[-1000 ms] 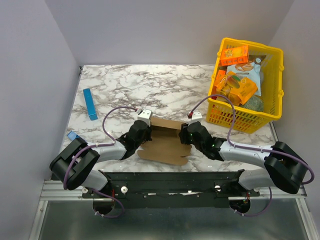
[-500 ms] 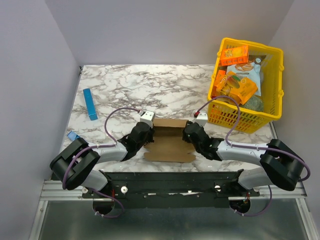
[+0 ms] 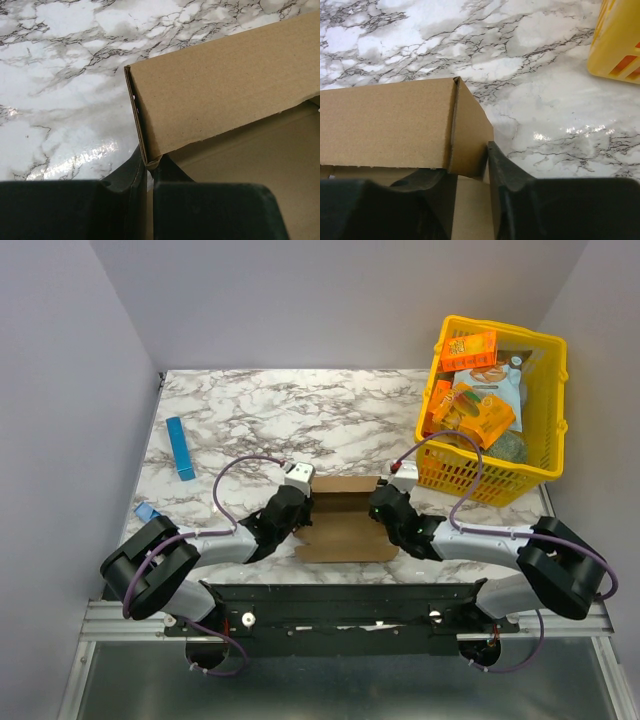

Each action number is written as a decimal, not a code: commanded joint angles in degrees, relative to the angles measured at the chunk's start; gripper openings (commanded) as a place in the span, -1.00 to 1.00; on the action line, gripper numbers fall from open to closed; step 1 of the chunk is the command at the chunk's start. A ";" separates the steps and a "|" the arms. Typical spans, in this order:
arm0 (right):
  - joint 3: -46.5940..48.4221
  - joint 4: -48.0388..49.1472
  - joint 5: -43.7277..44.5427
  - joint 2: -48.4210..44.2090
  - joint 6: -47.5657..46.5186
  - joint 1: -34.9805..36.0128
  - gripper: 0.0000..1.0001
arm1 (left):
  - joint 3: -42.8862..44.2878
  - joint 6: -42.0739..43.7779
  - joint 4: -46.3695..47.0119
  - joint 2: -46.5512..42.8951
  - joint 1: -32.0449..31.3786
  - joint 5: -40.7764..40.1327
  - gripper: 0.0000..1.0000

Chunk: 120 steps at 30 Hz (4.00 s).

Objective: Fold the paper box

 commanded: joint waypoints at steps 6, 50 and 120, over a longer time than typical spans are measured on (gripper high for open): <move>0.50 -4.65 11.20 2.12 4.83 -0.78 -0.31 | 1.11 -0.77 1.04 -0.11 -1.64 -0.49 -1.00; 10.69 -48.43 23.34 12.48 37.26 -0.86 -0.71 | 0.32 3.36 -5.73 -8.81 -2.78 -13.85 -1.00; 23.10 -25.16 -30.36 2.20 -36.20 1.86 0.54 | 27.57 10.66 -49.32 5.25 3.11 11.99 -1.00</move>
